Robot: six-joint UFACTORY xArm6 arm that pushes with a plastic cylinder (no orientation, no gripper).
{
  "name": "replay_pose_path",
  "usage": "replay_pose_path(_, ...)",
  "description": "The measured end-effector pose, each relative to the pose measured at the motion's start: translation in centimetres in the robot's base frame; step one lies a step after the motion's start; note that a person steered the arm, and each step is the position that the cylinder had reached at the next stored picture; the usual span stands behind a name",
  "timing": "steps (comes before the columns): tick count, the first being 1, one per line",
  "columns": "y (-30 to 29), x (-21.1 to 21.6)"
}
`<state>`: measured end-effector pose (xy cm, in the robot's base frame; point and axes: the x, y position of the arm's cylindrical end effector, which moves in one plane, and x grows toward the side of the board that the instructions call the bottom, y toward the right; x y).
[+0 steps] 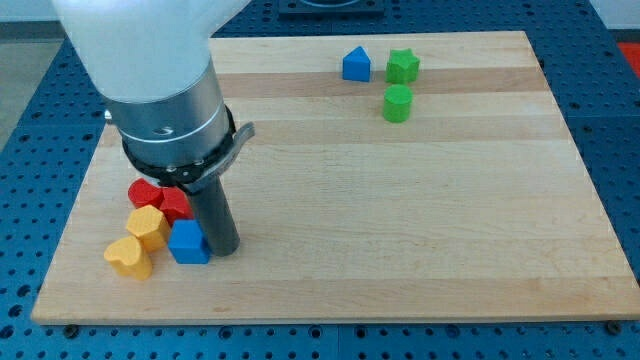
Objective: Move your arm towards the green circle
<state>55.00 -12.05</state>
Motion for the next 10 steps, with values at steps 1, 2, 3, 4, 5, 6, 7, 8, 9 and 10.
replay_pose_path(1,-0.2,0.1)
replay_pose_path(2,-0.3,0.1)
replay_pose_path(3,2.8,-0.4)
replay_pose_path(4,7.8,-2.0)
replay_pose_path(5,13.3,-4.6)
replay_pose_path(6,18.8,-8.2)
replay_pose_path(7,23.7,-12.2)
replay_pose_path(8,26.1,-16.1)
replay_pose_path(9,26.5,-19.4)
replay_pose_path(10,26.4,-21.3)
